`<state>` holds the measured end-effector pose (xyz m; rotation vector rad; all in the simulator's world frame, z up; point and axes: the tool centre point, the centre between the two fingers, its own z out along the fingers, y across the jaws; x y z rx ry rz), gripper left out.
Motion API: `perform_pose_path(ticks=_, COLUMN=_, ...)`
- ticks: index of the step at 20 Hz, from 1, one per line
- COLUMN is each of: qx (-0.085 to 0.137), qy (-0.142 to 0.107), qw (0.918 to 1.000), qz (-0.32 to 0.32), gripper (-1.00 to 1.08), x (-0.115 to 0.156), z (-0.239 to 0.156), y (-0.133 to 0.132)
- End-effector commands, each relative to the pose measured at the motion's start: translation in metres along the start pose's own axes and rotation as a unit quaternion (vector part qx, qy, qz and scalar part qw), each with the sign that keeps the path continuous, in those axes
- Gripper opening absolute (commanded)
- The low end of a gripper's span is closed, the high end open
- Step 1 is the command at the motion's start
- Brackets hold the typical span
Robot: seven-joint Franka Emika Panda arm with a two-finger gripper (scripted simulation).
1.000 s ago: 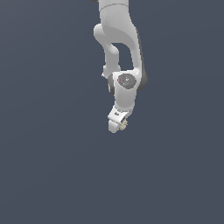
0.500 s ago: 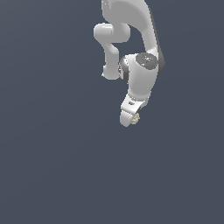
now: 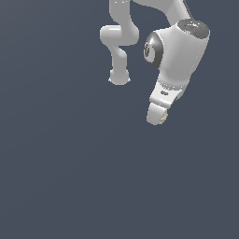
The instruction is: Pick up the object and move it to a goal position.
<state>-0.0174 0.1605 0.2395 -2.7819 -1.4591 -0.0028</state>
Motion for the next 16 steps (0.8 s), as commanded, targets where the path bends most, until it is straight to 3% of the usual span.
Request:
perform_pose_path(ticks=1, qx=0.001, qy=-0.001, qw=1.0000, qz=0.001, gripper=-1.00, x=0.010, z=-0.015, y=-0.003)
perform_pose_path(ticks=8, qx=0.000, qy=-0.001, qw=1.0000, qz=0.001, gripper=-1.00, x=0.026, z=-0.040, y=-0.006)
perform_pose_path(ticks=16, qx=0.000, qy=-0.001, qw=1.0000, qz=0.001, gripper=-1.00, x=0.027, z=-0.041, y=-0.005)
